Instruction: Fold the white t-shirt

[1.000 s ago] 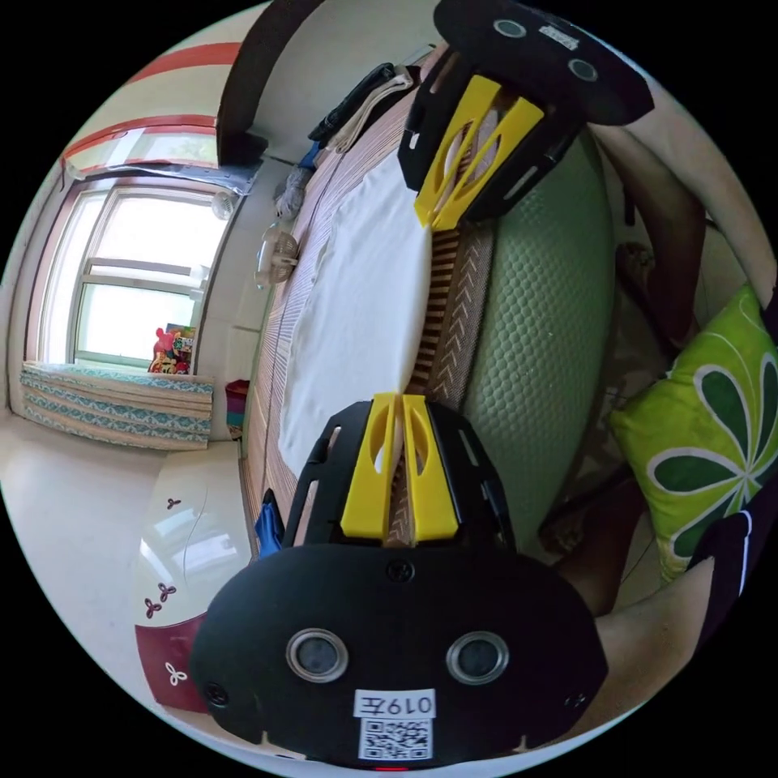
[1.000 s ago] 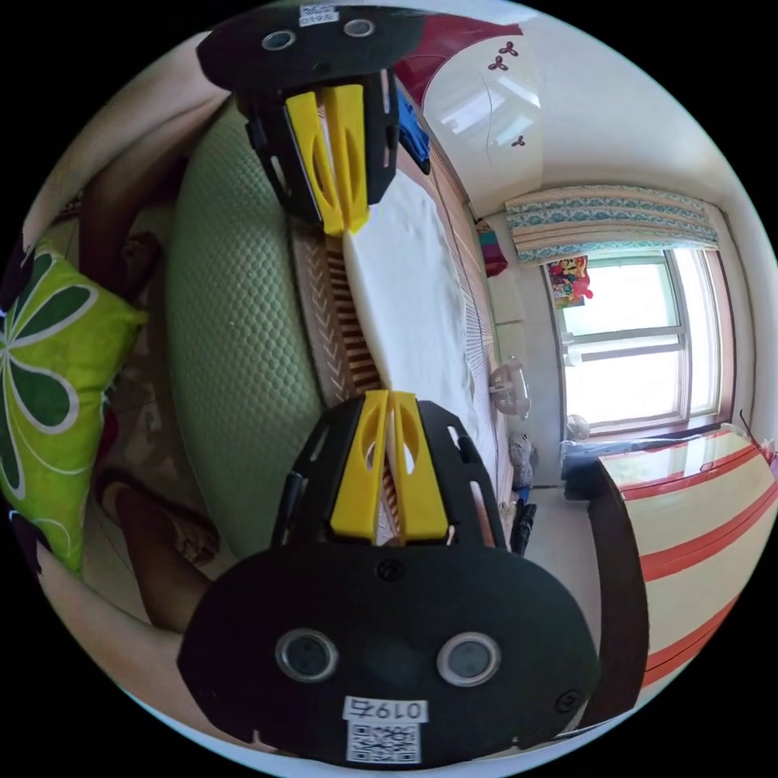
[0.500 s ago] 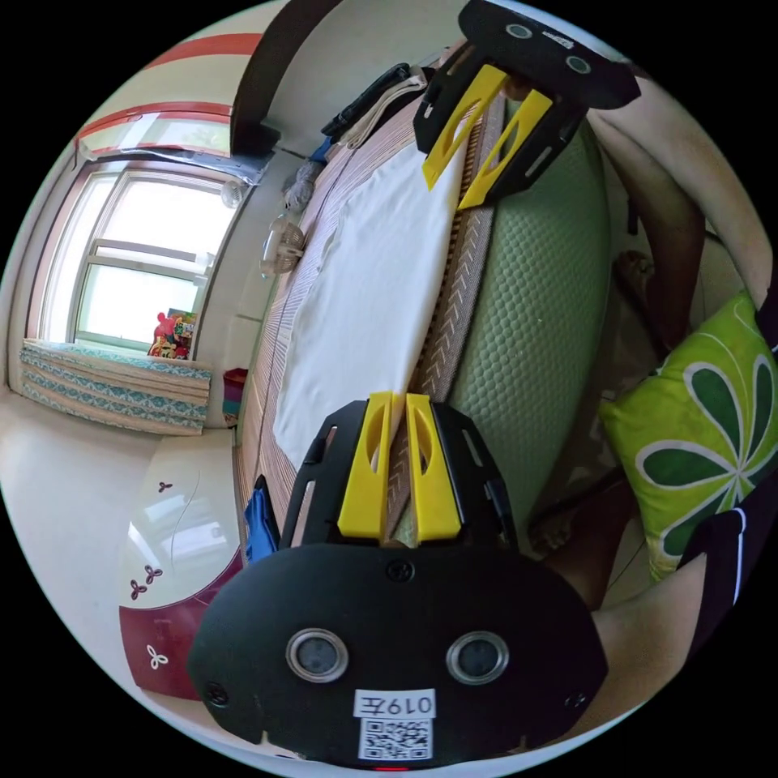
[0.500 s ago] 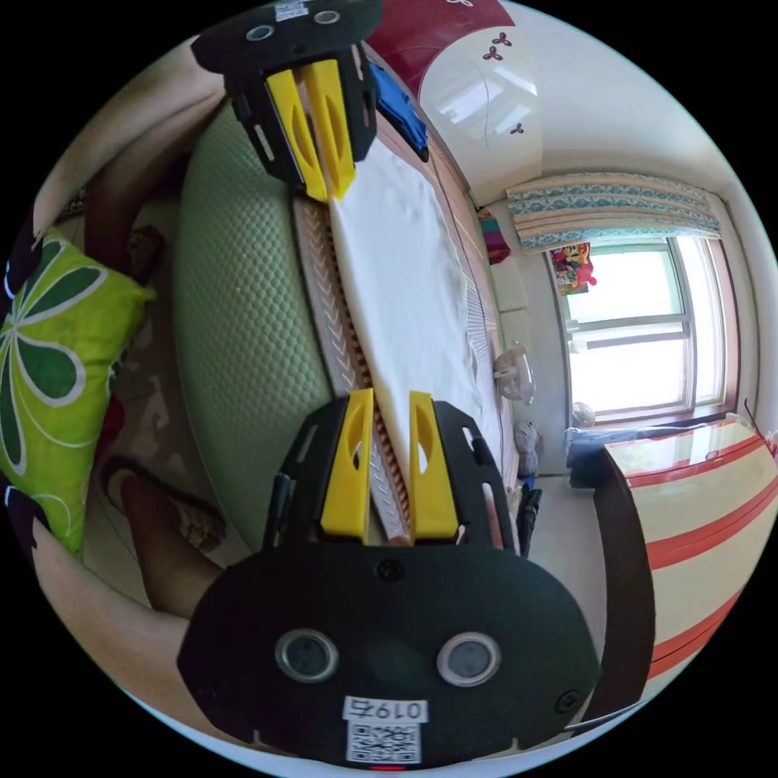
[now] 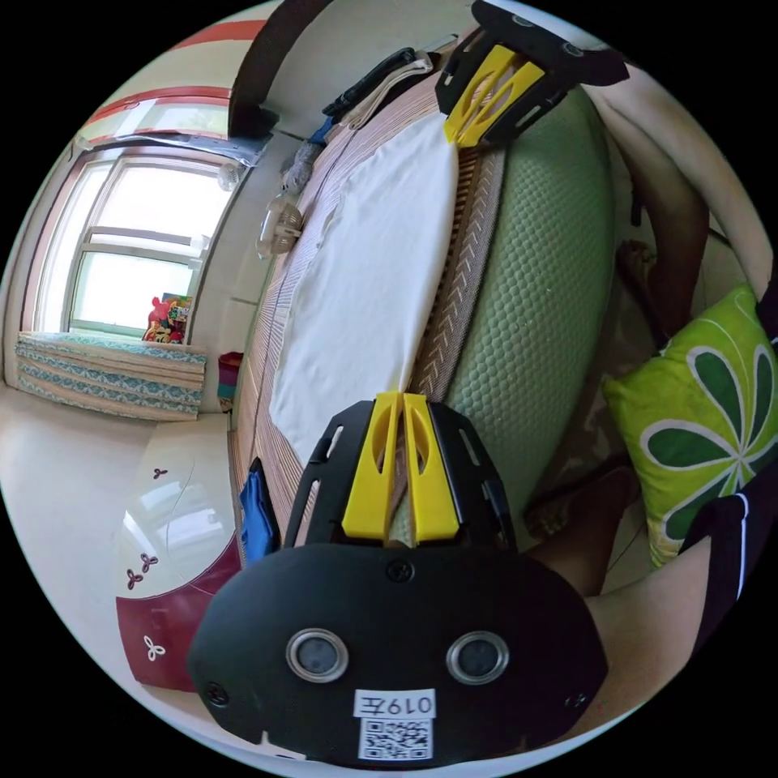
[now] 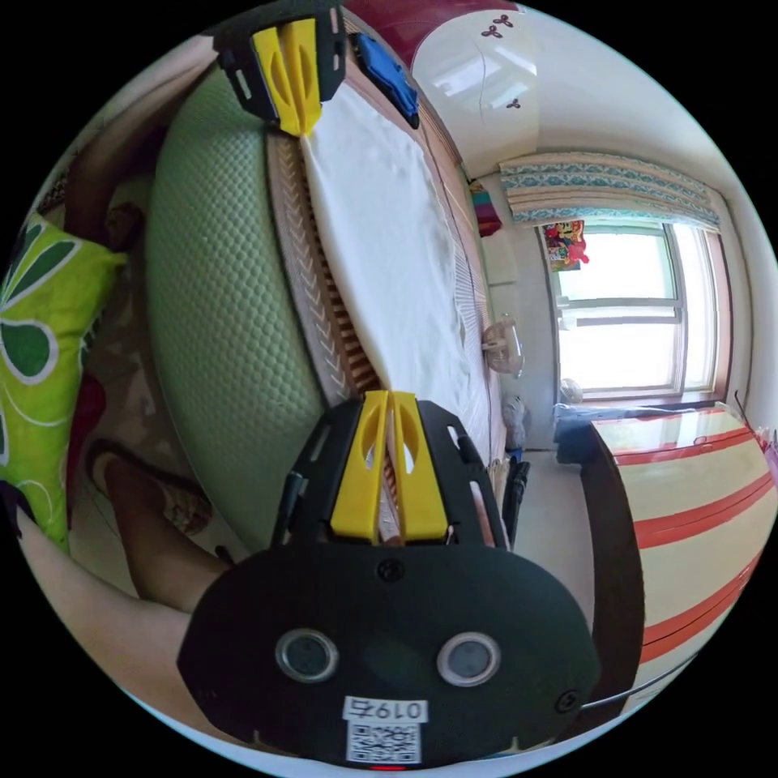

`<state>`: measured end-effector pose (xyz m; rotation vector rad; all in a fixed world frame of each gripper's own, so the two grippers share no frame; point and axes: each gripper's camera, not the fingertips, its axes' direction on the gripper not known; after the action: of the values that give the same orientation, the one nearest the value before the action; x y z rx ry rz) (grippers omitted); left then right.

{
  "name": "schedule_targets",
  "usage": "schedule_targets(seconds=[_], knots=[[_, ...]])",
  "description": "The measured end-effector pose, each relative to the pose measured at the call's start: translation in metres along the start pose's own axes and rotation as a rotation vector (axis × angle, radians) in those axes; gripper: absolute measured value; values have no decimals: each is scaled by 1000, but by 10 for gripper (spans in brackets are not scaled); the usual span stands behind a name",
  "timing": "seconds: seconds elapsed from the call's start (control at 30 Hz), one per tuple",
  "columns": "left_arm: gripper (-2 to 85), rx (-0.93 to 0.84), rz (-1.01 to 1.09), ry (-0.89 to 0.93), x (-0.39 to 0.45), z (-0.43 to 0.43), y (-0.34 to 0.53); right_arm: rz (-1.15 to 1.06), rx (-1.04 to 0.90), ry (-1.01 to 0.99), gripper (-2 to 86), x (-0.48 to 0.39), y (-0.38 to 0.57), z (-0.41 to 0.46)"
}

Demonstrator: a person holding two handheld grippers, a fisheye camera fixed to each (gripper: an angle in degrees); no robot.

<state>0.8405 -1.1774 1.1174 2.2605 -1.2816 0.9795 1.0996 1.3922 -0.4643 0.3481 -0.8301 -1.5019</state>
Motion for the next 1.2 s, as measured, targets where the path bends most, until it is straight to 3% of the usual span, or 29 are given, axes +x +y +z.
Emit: schedule_targets(seconds=[0.2,0.37,0.63,0.8,0.87,1.2], knots=[[8,10,-20,0,-19,-17,-1,-64,1,10,-3,-10,3,3],[8,34,-47,-24,-47,-44,9,-34,-4,23,55,-6,9,1],[6,-3,-29,-25,-102,-63,24,21,-75,17,77,5,22,9],[6,-41,-29,-14,-140,-71,27,29,-154,37,53,7,25,22],[6,-55,-35,-14,-160,-78,26,8,-220,74,5,2,27,32],[7,-51,-118,62,-269,-126,42,21,-191,6,-2,0,38,28]])
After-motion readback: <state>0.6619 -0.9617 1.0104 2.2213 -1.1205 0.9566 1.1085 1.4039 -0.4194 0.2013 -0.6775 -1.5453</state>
